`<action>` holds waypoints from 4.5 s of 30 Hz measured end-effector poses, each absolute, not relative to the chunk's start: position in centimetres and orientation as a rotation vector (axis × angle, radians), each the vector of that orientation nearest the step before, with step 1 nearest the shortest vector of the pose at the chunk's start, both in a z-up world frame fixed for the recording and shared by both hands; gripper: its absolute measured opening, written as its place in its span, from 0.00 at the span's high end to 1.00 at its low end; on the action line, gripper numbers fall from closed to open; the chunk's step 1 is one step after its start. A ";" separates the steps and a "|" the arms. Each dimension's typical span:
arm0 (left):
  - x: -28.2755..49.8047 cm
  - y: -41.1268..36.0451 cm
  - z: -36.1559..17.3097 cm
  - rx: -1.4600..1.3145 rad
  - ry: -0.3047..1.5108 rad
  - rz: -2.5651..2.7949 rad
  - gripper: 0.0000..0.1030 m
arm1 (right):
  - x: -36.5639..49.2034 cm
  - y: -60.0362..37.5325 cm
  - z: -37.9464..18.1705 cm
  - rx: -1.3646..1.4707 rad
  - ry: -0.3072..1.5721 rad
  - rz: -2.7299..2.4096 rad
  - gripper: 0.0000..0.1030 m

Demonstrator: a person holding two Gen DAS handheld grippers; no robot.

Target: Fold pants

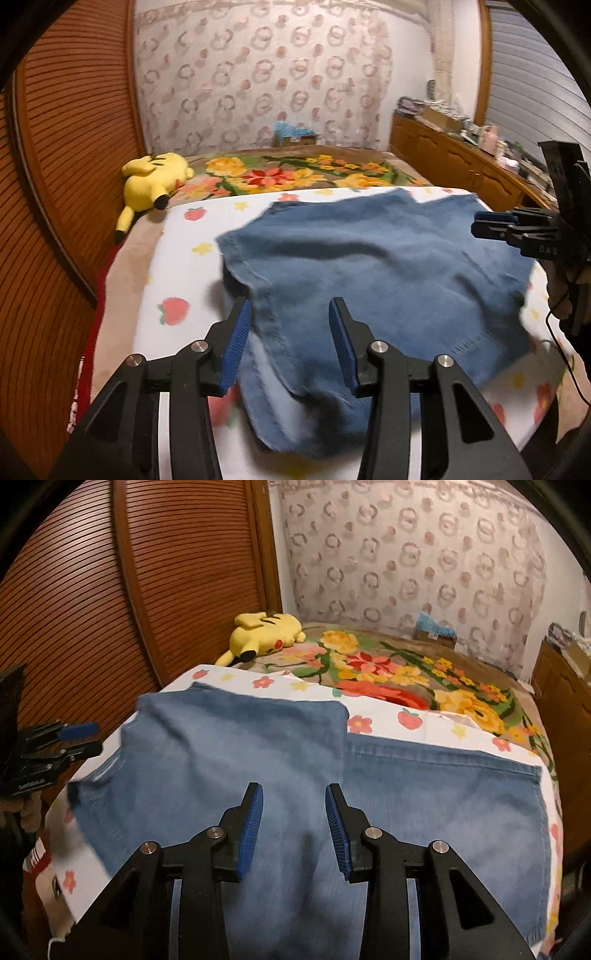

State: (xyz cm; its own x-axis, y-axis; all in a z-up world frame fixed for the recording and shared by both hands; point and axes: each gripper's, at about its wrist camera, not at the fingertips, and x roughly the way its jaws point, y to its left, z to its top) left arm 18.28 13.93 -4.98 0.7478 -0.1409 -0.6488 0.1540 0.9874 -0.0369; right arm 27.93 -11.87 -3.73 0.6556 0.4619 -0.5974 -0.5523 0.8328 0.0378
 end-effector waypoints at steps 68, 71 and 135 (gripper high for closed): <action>12.9 3.5 -4.5 0.070 0.643 -0.245 0.26 | 16.2 -27.7 -6.4 0.041 0.646 0.299 0.58; 13.5 3.0 -5.0 0.070 0.656 -0.254 0.26 | 16.5 -28.6 -6.3 0.040 0.650 0.274 0.56; 11.9 12.4 -5.2 -0.067 0.653 -0.083 0.26 | 17.8 -10.2 3.5 -0.068 0.525 0.822 0.95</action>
State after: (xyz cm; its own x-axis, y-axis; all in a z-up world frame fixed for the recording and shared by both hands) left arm 11.85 12.38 -5.18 0.7912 -0.0986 -0.6036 0.0564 0.9945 -0.0886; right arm 17.84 -10.20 3.50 0.5609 0.6811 -0.4707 -0.7140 0.6857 0.1415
